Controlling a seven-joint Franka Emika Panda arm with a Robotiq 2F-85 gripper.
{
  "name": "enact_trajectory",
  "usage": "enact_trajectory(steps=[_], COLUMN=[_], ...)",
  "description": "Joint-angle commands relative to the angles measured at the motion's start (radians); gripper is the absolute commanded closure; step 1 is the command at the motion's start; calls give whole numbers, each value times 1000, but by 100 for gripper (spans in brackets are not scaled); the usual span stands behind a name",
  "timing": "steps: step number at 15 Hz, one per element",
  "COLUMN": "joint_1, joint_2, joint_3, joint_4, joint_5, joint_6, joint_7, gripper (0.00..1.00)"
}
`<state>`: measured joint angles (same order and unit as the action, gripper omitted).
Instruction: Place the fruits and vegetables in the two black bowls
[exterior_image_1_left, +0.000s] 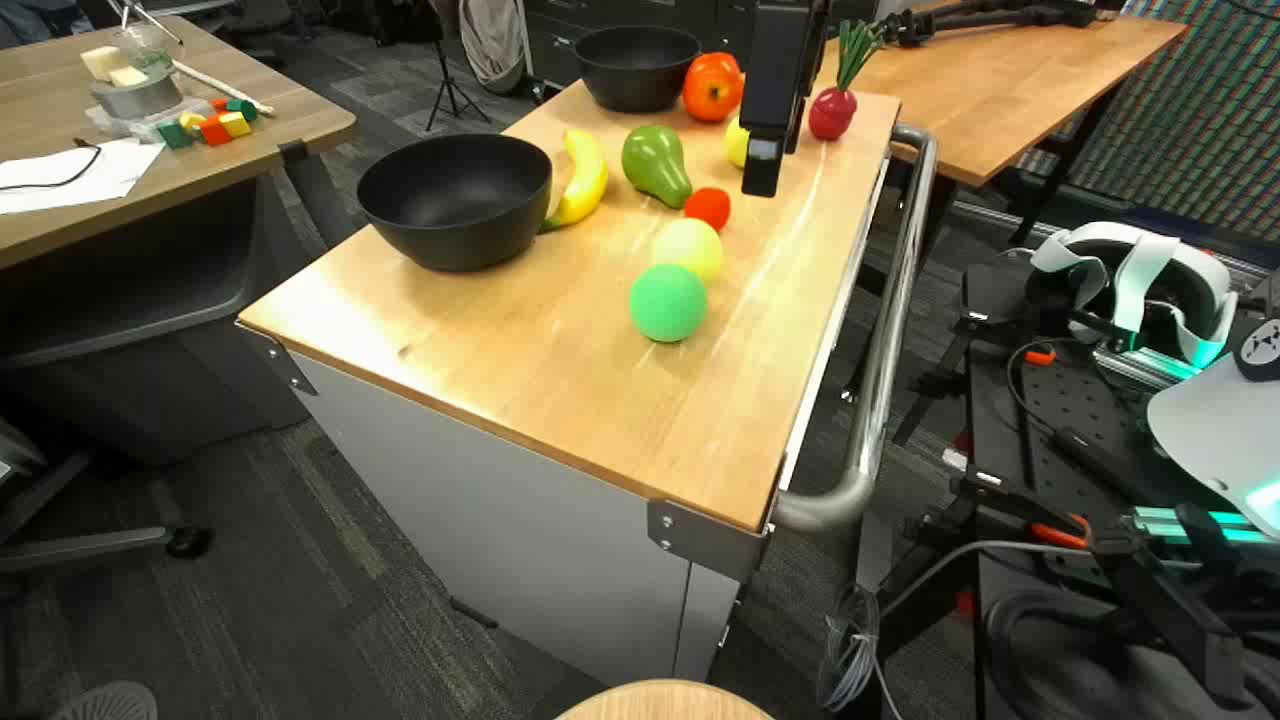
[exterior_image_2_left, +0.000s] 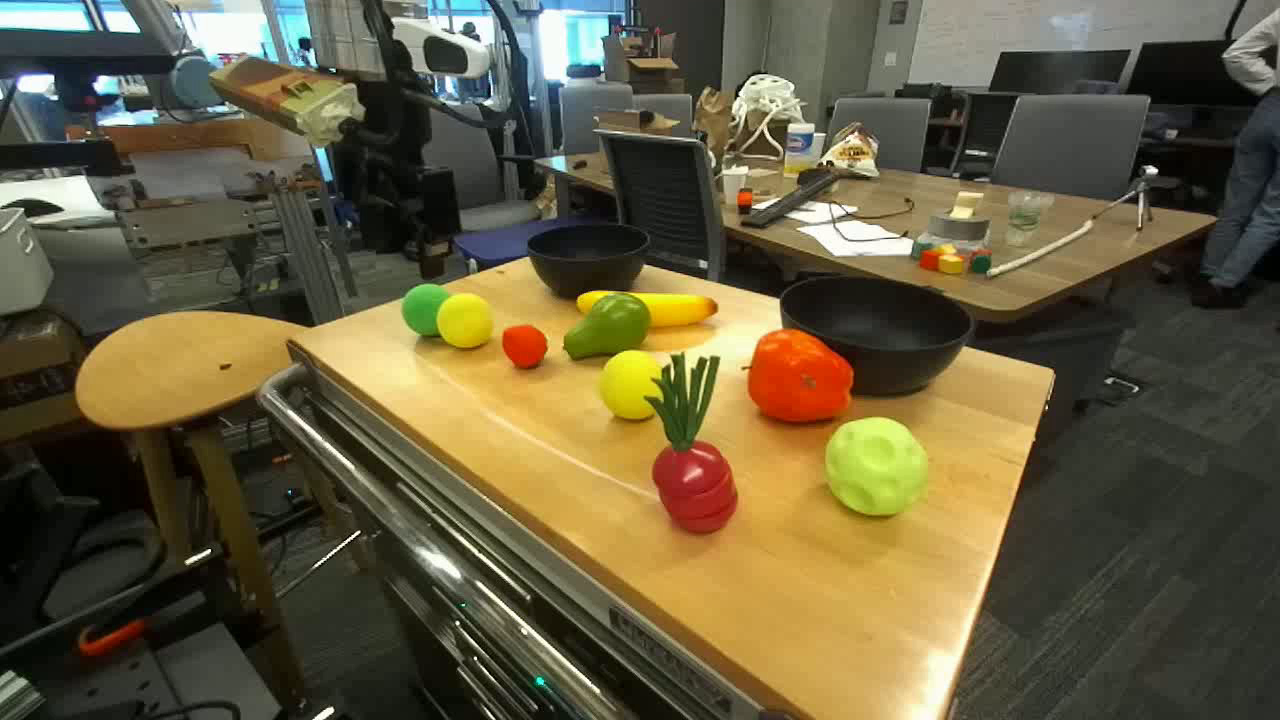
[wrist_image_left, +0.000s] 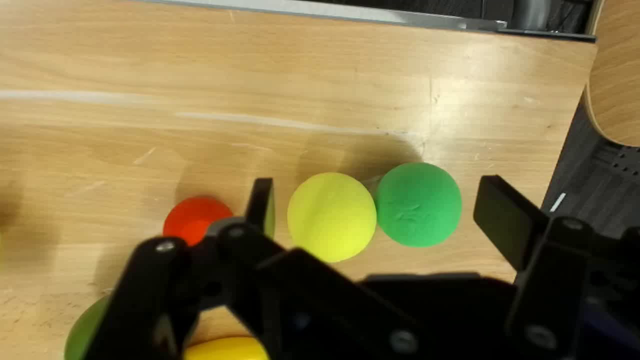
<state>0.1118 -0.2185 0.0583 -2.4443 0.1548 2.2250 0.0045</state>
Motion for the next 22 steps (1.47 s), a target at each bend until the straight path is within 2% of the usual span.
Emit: enact_trajectory(steps=[1, 17, 18, 22], joint_1=[-6, -6, -21, -86], joint_2=[-1, -2, -57, -135], joint_3=[6, 6, 2, -84], joint_4=[5, 16, -1, 49], joint_5=[1, 1, -28, -21], joint_6=[-2, -2, 61, 116], joint_7=[-1, -1, 10, -63], gripper=[0, 0, 0, 0])
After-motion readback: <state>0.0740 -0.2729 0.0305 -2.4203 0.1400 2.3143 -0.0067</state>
